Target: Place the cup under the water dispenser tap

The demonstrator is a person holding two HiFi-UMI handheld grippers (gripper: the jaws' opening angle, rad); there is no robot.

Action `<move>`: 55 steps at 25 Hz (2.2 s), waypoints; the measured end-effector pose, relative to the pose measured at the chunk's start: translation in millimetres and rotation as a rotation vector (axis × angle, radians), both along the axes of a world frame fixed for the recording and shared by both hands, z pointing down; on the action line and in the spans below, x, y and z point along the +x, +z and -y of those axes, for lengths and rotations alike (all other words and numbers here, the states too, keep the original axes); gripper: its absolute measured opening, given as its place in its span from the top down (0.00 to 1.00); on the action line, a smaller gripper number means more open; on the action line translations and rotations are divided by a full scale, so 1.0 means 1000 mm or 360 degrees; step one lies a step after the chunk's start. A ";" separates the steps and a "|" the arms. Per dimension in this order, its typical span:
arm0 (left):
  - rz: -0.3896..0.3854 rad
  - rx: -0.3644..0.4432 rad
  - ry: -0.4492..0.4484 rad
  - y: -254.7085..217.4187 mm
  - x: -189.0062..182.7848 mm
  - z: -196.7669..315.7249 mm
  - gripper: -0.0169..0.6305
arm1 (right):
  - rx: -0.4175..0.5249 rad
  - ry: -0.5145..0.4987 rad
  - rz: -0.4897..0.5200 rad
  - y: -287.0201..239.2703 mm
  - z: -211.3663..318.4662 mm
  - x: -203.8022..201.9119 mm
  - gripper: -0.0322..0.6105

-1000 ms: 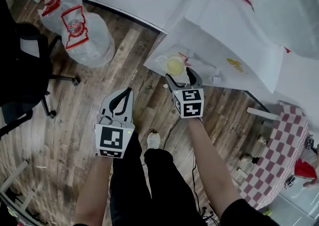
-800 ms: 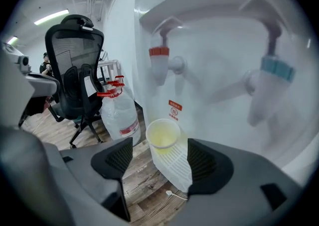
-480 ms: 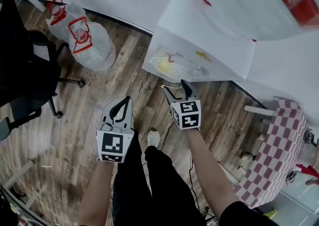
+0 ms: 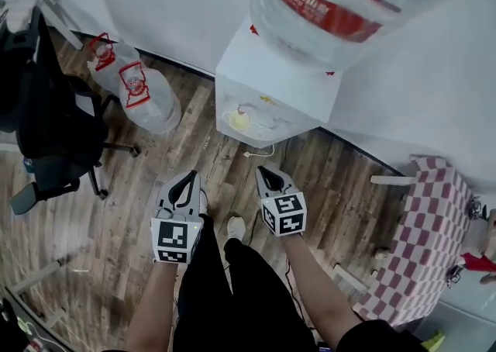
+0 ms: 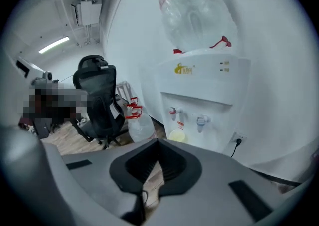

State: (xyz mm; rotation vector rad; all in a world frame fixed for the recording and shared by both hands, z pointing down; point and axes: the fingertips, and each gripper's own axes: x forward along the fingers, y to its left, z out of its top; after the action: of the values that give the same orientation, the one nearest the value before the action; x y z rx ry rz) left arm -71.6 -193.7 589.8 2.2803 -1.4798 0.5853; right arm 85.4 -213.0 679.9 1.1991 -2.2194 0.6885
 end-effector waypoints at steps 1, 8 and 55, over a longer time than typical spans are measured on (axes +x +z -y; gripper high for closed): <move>0.0006 0.0002 -0.0001 -0.008 0.002 -0.005 0.95 | -0.0003 -0.0022 0.0022 -0.010 -0.010 0.001 0.91; 0.0034 0.0032 0.0007 -0.067 0.029 -0.046 0.95 | 0.0039 -0.0115 0.0144 -0.072 -0.076 0.028 0.92; -0.0100 0.0289 0.0531 -0.174 0.014 -0.174 0.95 | 0.0477 0.0468 0.0280 -0.248 -0.260 0.040 0.92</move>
State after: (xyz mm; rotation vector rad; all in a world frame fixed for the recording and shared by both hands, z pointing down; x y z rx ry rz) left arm -57.6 -19.5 415.4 2.6870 -1.1727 0.4789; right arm 124.9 47.4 431.9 1.6975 -2.3762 0.6061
